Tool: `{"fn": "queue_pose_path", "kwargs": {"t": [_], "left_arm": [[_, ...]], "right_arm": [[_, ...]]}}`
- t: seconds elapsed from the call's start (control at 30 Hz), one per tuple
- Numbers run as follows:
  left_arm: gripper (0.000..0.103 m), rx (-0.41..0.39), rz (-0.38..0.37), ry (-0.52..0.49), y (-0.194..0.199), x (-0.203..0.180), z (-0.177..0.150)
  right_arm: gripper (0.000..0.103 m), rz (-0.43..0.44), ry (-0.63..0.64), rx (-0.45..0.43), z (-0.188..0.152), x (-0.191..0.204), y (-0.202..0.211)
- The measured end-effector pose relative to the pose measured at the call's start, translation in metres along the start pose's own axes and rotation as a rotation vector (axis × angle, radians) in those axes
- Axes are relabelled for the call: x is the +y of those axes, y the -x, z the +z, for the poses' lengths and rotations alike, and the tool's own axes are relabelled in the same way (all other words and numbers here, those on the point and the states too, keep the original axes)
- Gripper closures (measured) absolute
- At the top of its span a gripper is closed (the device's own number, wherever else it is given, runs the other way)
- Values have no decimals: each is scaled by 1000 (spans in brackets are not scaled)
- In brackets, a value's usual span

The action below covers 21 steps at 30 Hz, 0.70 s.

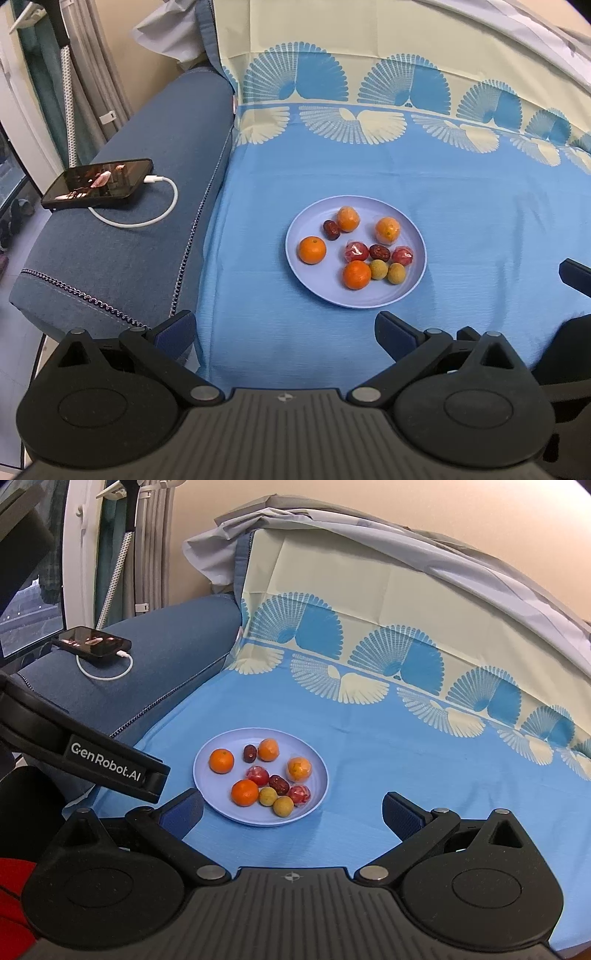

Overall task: Organize fruits
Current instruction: 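Lift both tools back from the plate and hold still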

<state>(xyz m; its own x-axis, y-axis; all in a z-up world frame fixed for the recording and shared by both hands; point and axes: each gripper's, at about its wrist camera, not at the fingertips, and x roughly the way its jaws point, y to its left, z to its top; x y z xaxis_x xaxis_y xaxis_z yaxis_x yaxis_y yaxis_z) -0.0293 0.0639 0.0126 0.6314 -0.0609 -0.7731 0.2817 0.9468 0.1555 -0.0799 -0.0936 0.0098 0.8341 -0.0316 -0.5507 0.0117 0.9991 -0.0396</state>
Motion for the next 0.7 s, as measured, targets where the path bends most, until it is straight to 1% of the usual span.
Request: {"fn": "queue_pose_path", "kwargs": {"t": [0.7], "left_arm": [[0, 8, 22, 0, -3, 1, 0]], "right_arm": [[1, -1, 2, 8, -1, 0, -2]]}}
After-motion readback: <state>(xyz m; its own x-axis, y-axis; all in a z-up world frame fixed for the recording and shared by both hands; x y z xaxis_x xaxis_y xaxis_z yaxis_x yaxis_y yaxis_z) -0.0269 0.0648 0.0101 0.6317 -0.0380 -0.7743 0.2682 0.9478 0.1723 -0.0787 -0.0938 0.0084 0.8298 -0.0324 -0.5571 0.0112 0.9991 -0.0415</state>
